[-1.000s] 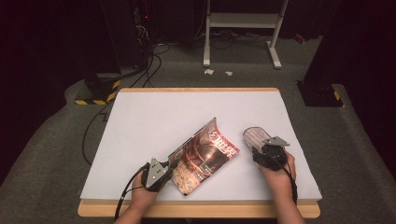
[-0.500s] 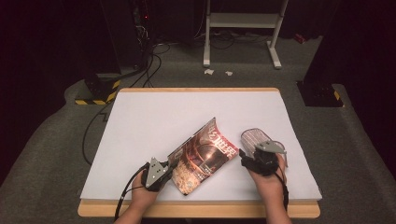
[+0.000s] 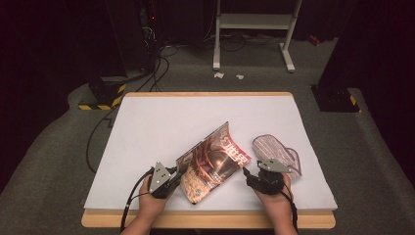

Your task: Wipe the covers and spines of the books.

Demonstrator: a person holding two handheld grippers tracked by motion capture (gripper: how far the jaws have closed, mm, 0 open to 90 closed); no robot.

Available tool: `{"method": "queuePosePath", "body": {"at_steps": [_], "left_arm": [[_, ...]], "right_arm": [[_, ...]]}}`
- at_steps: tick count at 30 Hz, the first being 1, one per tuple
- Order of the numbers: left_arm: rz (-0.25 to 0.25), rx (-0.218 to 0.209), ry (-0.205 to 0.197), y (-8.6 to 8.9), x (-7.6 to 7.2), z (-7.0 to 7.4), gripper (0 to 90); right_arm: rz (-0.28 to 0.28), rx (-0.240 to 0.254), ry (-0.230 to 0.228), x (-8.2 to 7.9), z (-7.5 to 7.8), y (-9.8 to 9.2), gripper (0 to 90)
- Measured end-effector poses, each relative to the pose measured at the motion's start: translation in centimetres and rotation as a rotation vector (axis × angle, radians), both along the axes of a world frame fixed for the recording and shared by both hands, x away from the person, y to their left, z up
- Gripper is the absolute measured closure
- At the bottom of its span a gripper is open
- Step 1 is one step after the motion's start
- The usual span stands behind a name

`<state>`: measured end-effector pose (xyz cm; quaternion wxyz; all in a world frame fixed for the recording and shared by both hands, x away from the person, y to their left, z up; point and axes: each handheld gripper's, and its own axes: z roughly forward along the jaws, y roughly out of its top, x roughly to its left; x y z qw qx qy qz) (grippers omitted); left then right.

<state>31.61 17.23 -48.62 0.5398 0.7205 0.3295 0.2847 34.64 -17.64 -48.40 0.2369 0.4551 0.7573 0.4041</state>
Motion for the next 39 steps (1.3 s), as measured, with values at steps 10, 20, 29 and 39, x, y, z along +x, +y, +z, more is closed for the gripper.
{"method": "queuePosePath", "body": {"at_steps": [10, 20, 29, 39], "left_arm": [[-0.004, -0.120, -0.011, 1.5, 0.2, 1.9, 83.7], [0.062, -0.178, -0.109, 4.8, -0.3, 4.5, 83.8], [0.160, -0.168, -0.186, 7.4, -0.8, 6.0, 83.7], [0.279, -0.187, -0.238, 10.5, -0.7, 6.4, 83.8]], "right_arm": [[-0.016, 0.027, -0.019, -0.2, 0.4, -0.6, 38.5], [-0.009, 0.029, -0.029, -0.4, 0.6, -0.1, 38.6], [0.002, 0.030, -0.036, -0.6, 0.8, 0.3, 38.6], [0.005, 0.042, -0.033, -0.7, 0.7, 0.4, 38.6]]}}
